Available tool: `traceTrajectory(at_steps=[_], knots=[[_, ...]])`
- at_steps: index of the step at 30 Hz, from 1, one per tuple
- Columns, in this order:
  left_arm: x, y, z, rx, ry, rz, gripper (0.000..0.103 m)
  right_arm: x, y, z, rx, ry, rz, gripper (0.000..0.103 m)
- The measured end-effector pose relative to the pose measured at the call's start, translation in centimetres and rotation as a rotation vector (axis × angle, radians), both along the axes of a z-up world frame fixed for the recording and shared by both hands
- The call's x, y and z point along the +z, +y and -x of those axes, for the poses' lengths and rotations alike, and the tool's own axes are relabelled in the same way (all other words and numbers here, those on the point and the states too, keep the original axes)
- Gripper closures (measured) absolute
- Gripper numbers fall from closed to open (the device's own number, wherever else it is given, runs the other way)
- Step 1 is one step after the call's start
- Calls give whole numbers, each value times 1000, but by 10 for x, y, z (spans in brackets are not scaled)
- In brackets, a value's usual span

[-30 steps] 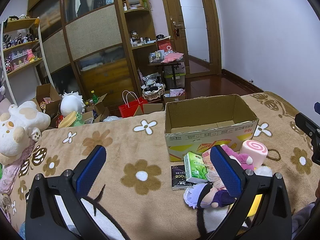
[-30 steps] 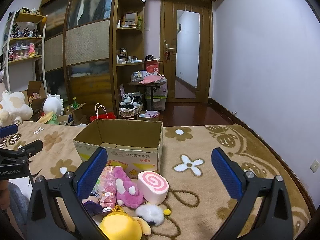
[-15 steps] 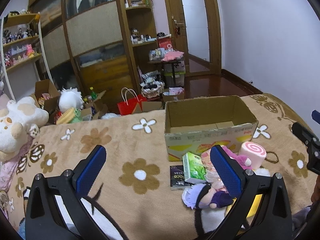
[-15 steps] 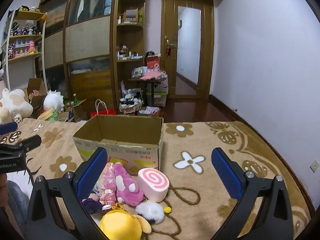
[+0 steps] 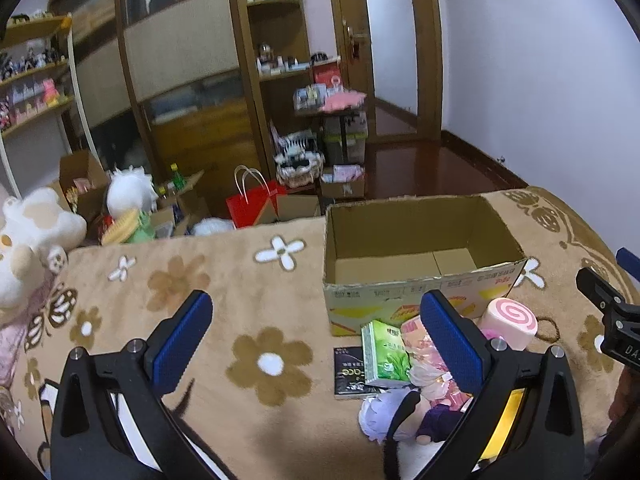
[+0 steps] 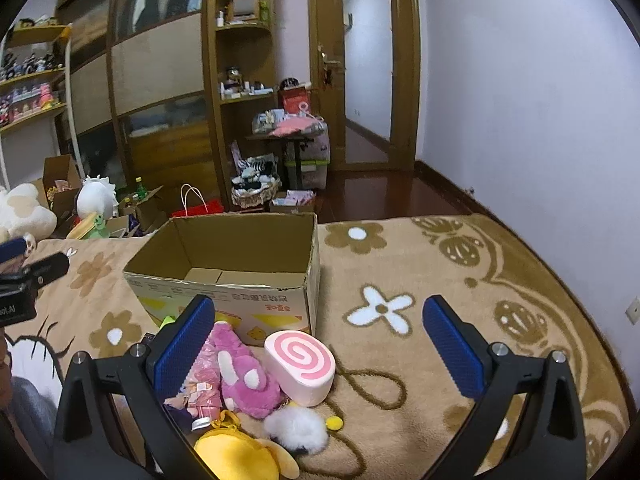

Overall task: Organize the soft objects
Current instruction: 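Lower the left tool onto the white-haired plush doll while the right tool grasps the swirl cake plush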

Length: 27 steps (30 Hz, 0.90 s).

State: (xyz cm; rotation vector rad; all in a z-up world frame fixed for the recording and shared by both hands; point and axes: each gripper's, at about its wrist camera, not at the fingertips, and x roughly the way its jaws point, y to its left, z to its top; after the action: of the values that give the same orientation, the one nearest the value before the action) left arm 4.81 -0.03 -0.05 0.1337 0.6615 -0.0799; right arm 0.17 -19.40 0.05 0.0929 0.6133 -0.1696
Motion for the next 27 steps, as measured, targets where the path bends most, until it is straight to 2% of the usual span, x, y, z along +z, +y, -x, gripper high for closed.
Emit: traceTrajectory(at_steps=[16,22,27], knots=[[-57,-29,-37,-51,216,10,0,-54,-25,-52,-34,172,-144,0],[-81,-40,-38,-75,285,-5,0,-70,-21,-62,-17,226,-131,0],[-103,-50,-34,-107,372,14,0,-83,-13,-67,1,279,-92,0]])
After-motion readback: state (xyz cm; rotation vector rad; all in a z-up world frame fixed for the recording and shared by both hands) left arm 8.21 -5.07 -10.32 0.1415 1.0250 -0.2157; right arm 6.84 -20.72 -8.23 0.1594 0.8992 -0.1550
